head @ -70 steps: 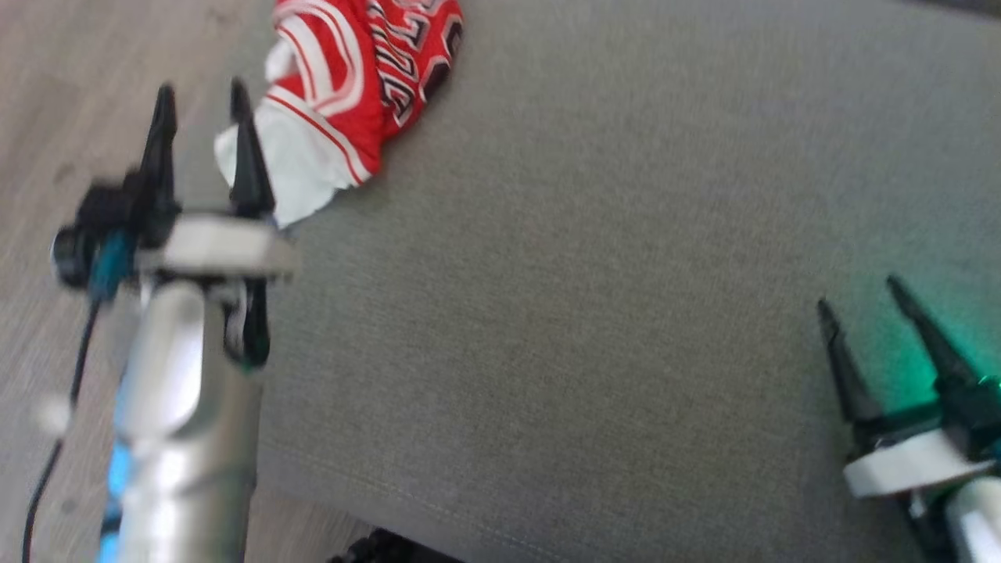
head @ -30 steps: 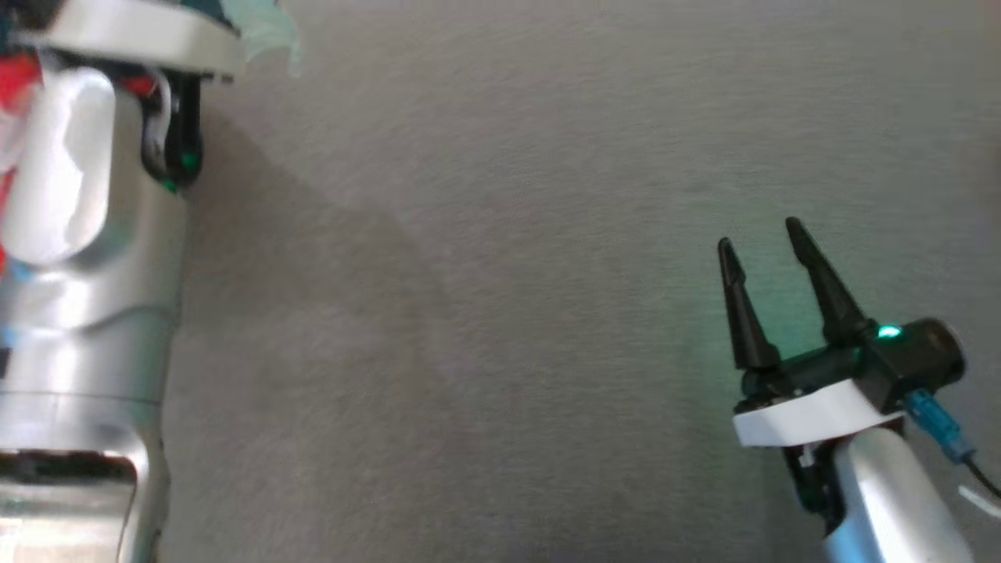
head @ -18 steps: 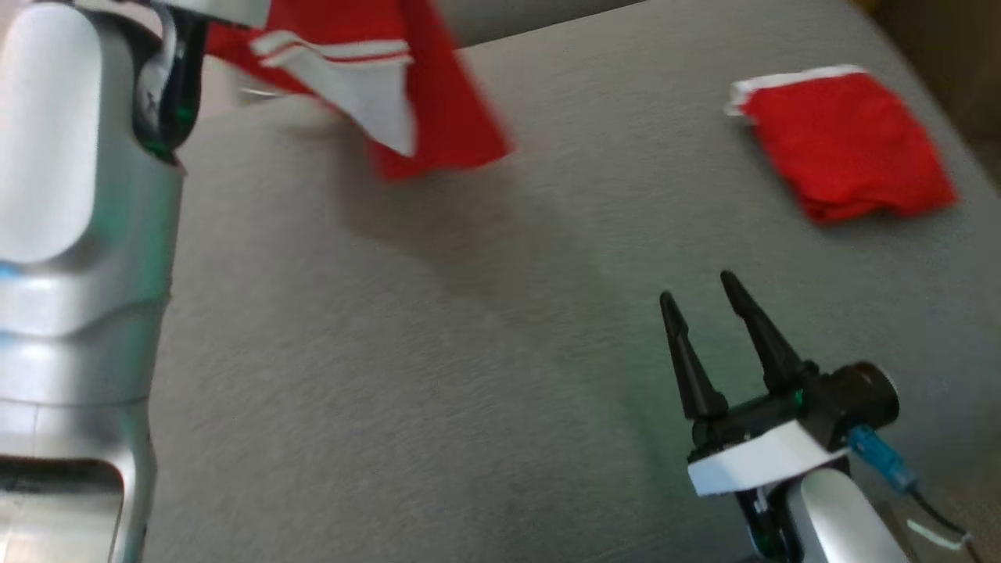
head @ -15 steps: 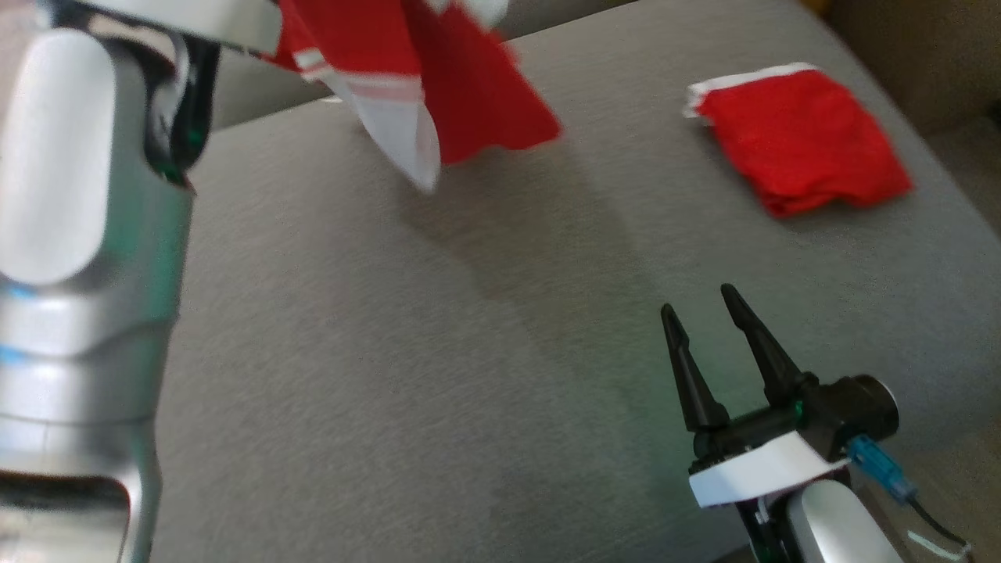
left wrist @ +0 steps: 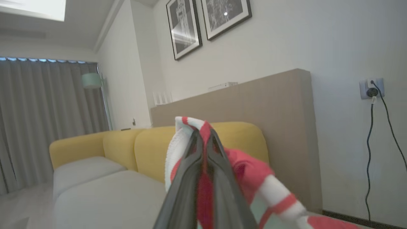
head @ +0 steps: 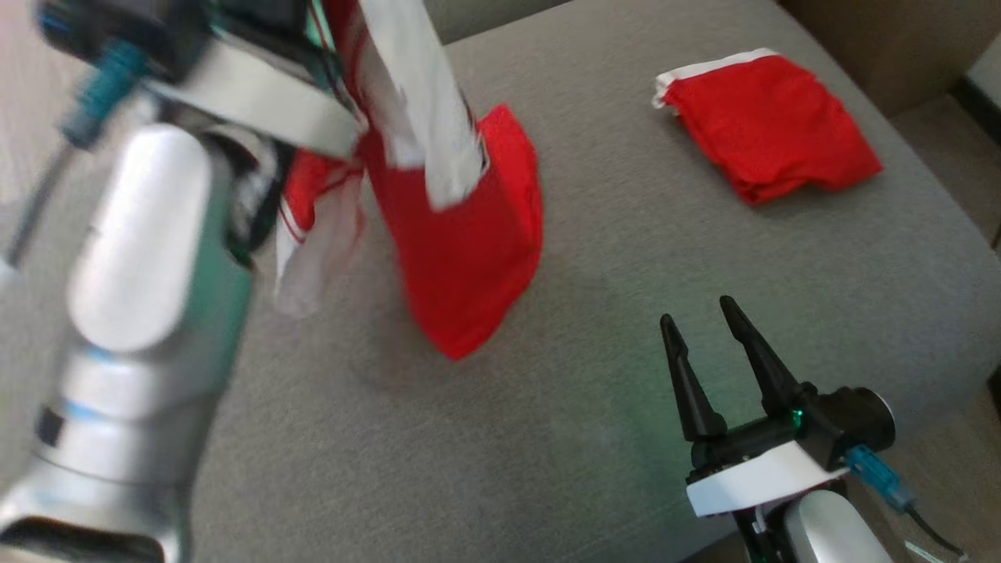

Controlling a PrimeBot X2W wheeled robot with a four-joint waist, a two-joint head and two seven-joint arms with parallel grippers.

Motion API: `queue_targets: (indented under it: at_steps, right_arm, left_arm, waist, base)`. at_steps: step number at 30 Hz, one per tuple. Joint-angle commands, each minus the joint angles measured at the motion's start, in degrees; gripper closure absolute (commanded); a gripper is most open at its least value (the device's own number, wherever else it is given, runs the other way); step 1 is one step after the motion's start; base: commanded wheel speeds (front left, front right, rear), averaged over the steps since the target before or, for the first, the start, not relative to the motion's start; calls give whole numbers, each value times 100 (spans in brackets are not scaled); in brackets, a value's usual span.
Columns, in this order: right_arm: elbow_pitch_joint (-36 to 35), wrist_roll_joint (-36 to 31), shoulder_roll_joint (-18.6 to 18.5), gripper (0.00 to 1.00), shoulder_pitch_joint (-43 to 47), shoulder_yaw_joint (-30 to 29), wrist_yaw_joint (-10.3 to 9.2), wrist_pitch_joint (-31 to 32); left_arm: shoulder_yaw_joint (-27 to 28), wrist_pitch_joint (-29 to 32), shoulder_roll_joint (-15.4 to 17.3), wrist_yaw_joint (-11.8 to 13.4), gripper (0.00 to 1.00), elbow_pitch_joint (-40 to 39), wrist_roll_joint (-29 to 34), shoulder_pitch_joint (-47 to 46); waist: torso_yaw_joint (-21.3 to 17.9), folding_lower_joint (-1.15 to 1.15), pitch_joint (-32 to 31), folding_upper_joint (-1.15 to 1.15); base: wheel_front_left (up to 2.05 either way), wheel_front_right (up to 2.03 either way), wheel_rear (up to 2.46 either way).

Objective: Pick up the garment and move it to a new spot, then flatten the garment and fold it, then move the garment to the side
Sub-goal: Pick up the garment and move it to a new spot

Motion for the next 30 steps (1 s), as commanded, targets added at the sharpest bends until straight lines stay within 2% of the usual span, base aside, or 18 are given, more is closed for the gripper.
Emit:
queue_targets:
  at_steps: [1,9,11,14,17,22,30]
  right_arm:
    - [-179,45,42,0,-226,146,-4,-13]
    - [-91,175,49,0,-466,455,-4,-13]
    - [-60,175,50,0,-491,469,-4,-13]
    - [-19,165,50,0,-528,495,-4,-13]
    - [2,183,50,0,-532,401,-4,-13]
    - [66,147,50,0,-470,235,-4,-13]
    - [127,122,51,0,-189,-78,-4,-13]
  left_arm:
    - [96,-4,95,-24,100,-144,-76,-56]
    - [-756,-722,-99,-168,100,765,-599,1633]
    - [-907,-1074,-135,-164,0,1129,-527,1918]
    - [-867,-1456,-301,-38,0,1534,-536,2265]
    - [-708,-1585,-410,123,0,1565,-475,2576]
    - [-69,-1597,-583,477,0,582,-72,3286]
    - [709,-1598,-803,492,0,-311,305,4540]
  waist:
    - [142,0,142,0]
    - [468,0,452,0]
    - [557,0,526,0]
    - [632,0,603,0]
    - [767,0,598,0]
    - [1100,0,418,0]
    - [1706,0,-127,0]
  base:
    - [0,0,0]
    - [0,0,0]
    - [0,0,0]
    - [0,0,0]
    - [0,0,0]
    - [0,0,0]
    - [0,0,0]
